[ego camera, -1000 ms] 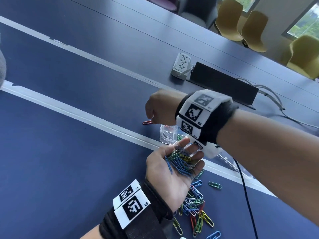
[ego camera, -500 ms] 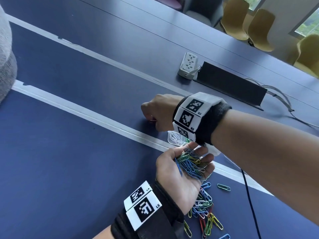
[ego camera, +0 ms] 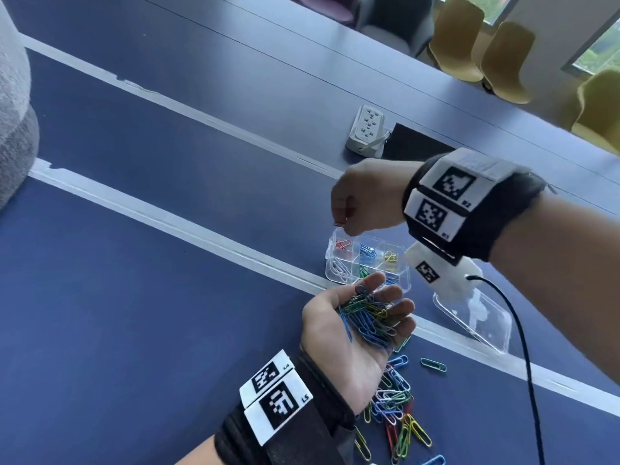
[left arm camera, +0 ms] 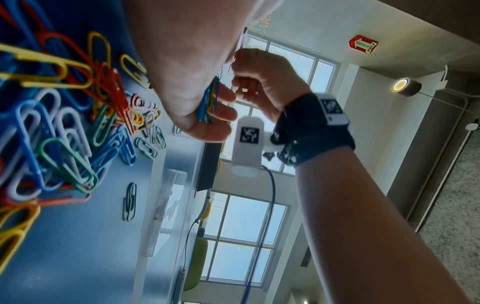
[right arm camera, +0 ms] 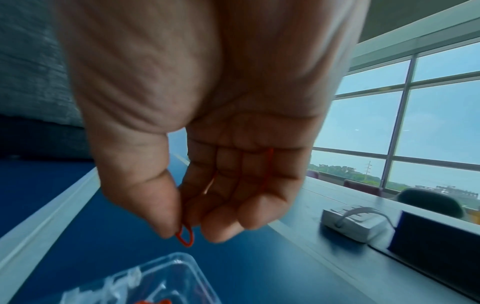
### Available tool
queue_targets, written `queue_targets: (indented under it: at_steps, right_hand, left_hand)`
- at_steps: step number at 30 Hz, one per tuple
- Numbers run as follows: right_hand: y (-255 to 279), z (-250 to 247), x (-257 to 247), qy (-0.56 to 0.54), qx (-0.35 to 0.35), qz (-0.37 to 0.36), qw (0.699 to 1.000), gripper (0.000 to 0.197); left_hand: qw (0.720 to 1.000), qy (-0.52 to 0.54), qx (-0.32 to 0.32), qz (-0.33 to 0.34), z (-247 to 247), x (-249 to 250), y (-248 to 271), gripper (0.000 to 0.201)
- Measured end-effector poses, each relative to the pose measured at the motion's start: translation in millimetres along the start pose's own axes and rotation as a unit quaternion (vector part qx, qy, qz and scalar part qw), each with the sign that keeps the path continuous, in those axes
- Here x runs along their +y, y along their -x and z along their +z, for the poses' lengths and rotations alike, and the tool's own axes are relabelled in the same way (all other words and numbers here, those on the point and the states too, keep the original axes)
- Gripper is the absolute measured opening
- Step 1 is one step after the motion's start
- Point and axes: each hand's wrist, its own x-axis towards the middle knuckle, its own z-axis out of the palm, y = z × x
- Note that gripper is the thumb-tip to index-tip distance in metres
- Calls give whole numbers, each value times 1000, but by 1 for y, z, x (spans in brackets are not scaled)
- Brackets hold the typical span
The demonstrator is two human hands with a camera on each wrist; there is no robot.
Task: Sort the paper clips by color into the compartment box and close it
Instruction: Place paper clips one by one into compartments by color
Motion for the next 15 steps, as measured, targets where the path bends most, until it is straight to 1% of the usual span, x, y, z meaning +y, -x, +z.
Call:
queue_targets:
  at_steps: [3, 6, 10, 15]
  right_hand:
    - [7, 6, 5, -2, -11, 12, 1000, 14]
    - [9, 12, 6, -20, 0, 13, 1000, 18]
    - [17, 14, 9, -36, 11, 12, 999, 19]
    - [48, 13, 11, -59, 73, -12, 995, 19]
  left_hand:
    - [1000, -4, 4, -1, 1, 1, 0, 31]
    - [1000, -14, 10, 7, 1, 1, 0, 36]
    - [999, -41, 2, 12, 1, 2, -1, 34]
    - [999, -35, -32, -5, 0, 5, -1, 37]
